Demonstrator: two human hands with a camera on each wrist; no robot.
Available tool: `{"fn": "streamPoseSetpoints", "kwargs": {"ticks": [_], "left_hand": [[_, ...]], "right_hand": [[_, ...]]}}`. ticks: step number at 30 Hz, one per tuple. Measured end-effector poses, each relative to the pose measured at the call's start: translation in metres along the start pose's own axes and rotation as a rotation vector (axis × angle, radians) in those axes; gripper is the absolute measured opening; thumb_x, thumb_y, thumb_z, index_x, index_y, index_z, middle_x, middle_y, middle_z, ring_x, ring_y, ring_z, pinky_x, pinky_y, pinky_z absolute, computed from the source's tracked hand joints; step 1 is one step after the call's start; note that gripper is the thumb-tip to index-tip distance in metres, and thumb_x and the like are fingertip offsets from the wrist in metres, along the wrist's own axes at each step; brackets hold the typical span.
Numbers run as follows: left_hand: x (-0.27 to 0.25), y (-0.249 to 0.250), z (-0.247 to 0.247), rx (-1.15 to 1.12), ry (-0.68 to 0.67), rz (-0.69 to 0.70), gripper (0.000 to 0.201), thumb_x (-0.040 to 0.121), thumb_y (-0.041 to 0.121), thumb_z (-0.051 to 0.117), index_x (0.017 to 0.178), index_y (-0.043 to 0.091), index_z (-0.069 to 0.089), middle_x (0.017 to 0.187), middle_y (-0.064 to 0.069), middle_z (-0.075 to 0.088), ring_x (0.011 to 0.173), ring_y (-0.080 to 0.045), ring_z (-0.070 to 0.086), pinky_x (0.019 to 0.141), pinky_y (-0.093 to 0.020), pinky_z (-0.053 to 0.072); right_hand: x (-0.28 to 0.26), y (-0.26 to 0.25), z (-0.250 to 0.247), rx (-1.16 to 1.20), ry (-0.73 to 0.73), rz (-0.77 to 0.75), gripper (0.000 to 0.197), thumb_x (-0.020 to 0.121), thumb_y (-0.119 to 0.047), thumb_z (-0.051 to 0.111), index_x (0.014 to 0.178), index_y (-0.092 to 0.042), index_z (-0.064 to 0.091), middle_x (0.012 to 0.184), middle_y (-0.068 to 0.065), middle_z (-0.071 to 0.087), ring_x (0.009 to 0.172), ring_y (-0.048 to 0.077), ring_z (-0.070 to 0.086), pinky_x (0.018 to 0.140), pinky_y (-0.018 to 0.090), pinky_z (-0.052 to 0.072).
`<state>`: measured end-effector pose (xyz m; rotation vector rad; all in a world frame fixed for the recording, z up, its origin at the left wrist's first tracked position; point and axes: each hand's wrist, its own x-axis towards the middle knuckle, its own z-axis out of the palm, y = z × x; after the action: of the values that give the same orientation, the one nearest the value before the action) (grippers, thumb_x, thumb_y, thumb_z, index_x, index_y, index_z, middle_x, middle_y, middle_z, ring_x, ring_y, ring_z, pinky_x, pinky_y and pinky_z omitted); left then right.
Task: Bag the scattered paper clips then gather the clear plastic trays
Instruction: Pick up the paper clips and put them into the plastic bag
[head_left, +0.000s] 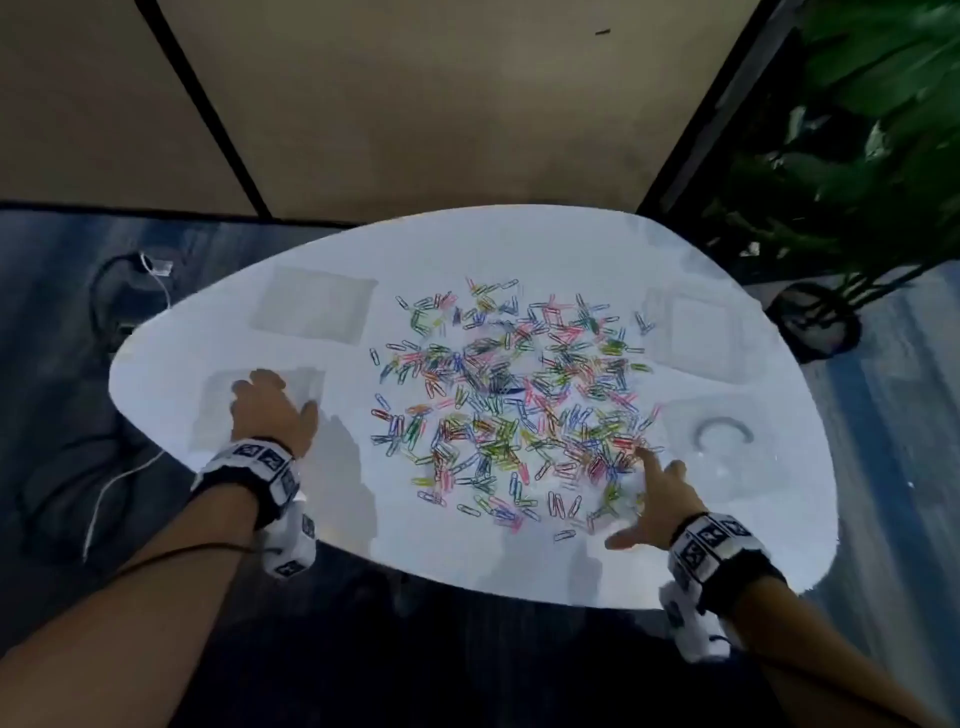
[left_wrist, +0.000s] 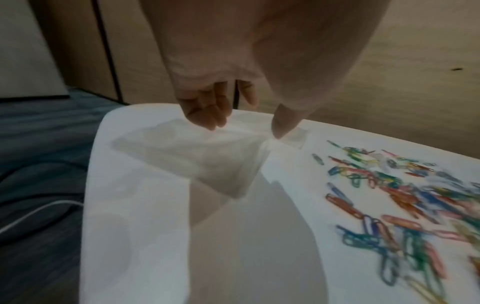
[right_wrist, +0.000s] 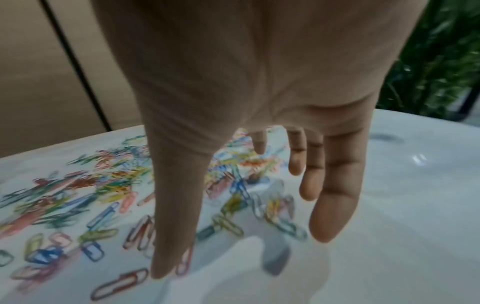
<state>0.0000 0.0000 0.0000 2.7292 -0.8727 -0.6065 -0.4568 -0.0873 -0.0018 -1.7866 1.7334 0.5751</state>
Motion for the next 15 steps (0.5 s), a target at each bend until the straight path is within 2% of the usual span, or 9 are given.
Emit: {"fn": "streamPoseSetpoints", "kwargs": {"ticks": [2, 4, 6, 8, 10, 13, 15], "left_hand": [[-0.003, -0.014, 0.017, -0.071, 0.005, -0.041, 0.054, 0.090, 0.026, 0.067, 0.133, 0.007, 0.040, 0.135, -0.025, 0.043, 0.117, -0.048, 0.052, 0.098, -0.054, 0.046], [0.001, -0.027, 0.029, -0.048, -0.035, 0.018, 0.044, 0.094, 0.024, 0.061, 0.131, 0.007, 0.044, 0.130, -0.027, 0.051, 0.111, -0.048, 0.057, 0.092, -0.051, 0.049], [-0.003, -0.041, 0.037, 0.023, -0.035, 0.092, 0.031, 0.096, 0.021, 0.056, 0.123, 0.007, 0.052, 0.121, -0.027, 0.059, 0.108, -0.045, 0.059, 0.089, -0.047, 0.050], [-0.011, -0.045, 0.033, 0.095, -0.060, 0.125, 0.025, 0.095, 0.020, 0.056, 0.117, 0.010, 0.057, 0.114, -0.023, 0.066, 0.106, -0.042, 0.061, 0.088, -0.044, 0.052], [-0.023, -0.045, 0.031, 0.158, -0.128, 0.139, 0.021, 0.091, 0.018, 0.059, 0.111, 0.013, 0.059, 0.110, -0.018, 0.069, 0.102, -0.038, 0.063, 0.085, -0.040, 0.054], [-0.034, -0.036, 0.032, 0.230, -0.198, 0.190, 0.024, 0.086, 0.017, 0.062, 0.109, 0.016, 0.061, 0.110, -0.013, 0.068, 0.101, -0.033, 0.063, 0.081, -0.033, 0.051], [-0.036, -0.027, 0.029, 0.275, -0.193, 0.228, 0.027, 0.088, 0.018, 0.061, 0.115, 0.016, 0.064, 0.118, -0.011, 0.067, 0.108, -0.031, 0.063, 0.086, -0.032, 0.050]], "right_hand": [[0.000, 0.012, 0.020, 0.083, 0.058, 0.008, 0.150, 0.030, -0.056, 0.094, 0.149, -0.029, 0.008, 0.136, 0.017, 0.029, 0.118, 0.041, 0.052, 0.098, 0.050, 0.049], [0.010, 0.018, 0.034, 0.133, 0.148, -0.079, 0.151, 0.027, -0.057, 0.093, 0.150, -0.030, 0.009, 0.133, 0.017, 0.030, 0.113, 0.039, 0.054, 0.099, 0.048, 0.048], [0.015, 0.016, 0.041, 0.161, 0.205, -0.157, 0.149, 0.033, -0.054, 0.094, 0.152, -0.026, 0.010, 0.137, 0.019, 0.029, 0.118, 0.039, 0.050, 0.105, 0.045, 0.045], [0.016, 0.005, 0.040, 0.209, 0.251, -0.190, 0.134, 0.045, -0.047, 0.094, 0.151, -0.018, 0.019, 0.141, 0.020, 0.028, 0.126, 0.038, 0.045, 0.109, 0.040, 0.039], [0.011, -0.005, 0.043, 0.215, 0.292, -0.209, 0.119, 0.054, -0.045, 0.092, 0.150, -0.015, 0.026, 0.142, 0.019, 0.029, 0.126, 0.037, 0.045, 0.108, 0.038, 0.040], [0.013, -0.022, 0.047, 0.146, 0.320, -0.278, 0.095, 0.070, -0.039, 0.083, 0.149, -0.022, 0.033, 0.138, 0.017, 0.031, 0.119, 0.035, 0.050, 0.106, 0.038, 0.043], [0.015, -0.032, 0.049, 0.080, 0.357, -0.299, 0.071, 0.080, -0.032, 0.075, 0.143, -0.024, 0.044, 0.133, 0.015, 0.037, 0.113, 0.034, 0.054, 0.102, 0.036, 0.046]]}}
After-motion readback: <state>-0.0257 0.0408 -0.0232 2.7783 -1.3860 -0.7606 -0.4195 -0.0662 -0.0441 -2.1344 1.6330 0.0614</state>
